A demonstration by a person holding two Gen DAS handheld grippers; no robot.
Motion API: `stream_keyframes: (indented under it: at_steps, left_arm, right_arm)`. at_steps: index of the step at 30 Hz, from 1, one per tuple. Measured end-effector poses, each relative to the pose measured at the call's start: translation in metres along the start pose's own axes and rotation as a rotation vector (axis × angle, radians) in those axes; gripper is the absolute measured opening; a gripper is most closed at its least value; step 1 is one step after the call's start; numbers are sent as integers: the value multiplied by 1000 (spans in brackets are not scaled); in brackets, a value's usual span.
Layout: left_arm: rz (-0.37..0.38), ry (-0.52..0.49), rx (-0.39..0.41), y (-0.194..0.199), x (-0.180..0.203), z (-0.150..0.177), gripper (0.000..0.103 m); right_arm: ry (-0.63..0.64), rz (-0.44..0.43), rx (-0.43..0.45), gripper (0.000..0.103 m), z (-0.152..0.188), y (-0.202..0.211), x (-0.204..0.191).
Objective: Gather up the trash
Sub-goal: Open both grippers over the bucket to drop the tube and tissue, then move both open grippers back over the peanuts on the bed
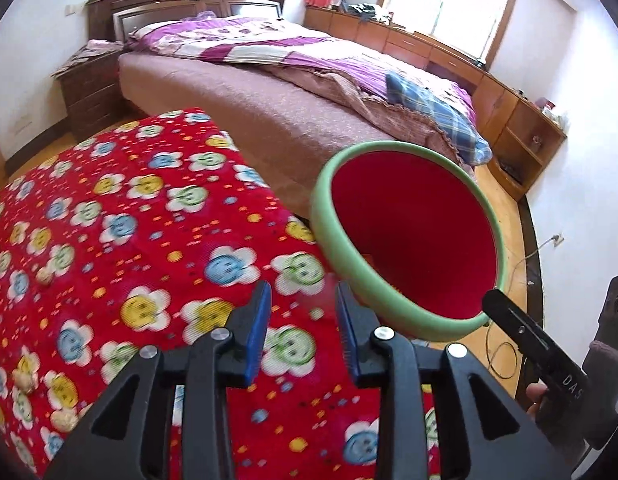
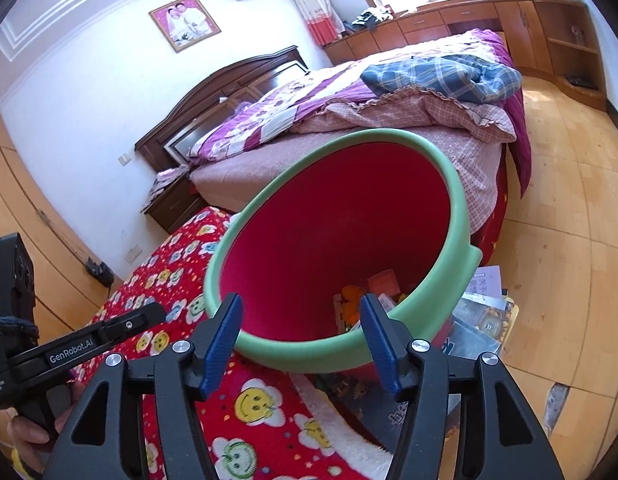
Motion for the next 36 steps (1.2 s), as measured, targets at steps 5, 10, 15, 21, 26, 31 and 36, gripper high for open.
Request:
stream_keyframes:
  at_steps: [5, 10, 15, 21, 26, 31, 36]
  left_arm:
    - [-25, 21, 29, 23, -15, 5, 33]
    - [-45, 59, 49, 45, -33, 12, 36]
    - [-75, 89, 78, 70, -50, 21, 38]
    - [-111, 145, 128, 104, -74, 32, 38]
    - [-156, 185, 166, 129, -93, 42, 38]
    - [-194, 214, 195, 150, -109, 53, 38]
    - [-246, 233, 227, 169, -122, 64, 38]
  right_arm:
    - [27, 0, 15, 73, -1, 11, -15]
    - [57, -14, 23, 75, 1, 21, -35]
    - [110, -29, 32, 75, 6, 32, -61]
    - [149, -89, 34, 75, 12, 44, -94]
    - [190, -128, 34, 75, 18, 53, -121]
    - [230, -157, 21, 75, 28, 59, -142]
    - [273, -173, 17, 75, 39, 63, -161]
Point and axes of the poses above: each gripper's, at about its wrist camera, not at the fingertips, and y roughly against the way its jaws point, x to its right, z to its underside, the point moved 4 cm from there along -y, roughly the way its jaws point, and after that the axes turned 9 degrees about y, right-handed, at the moved point
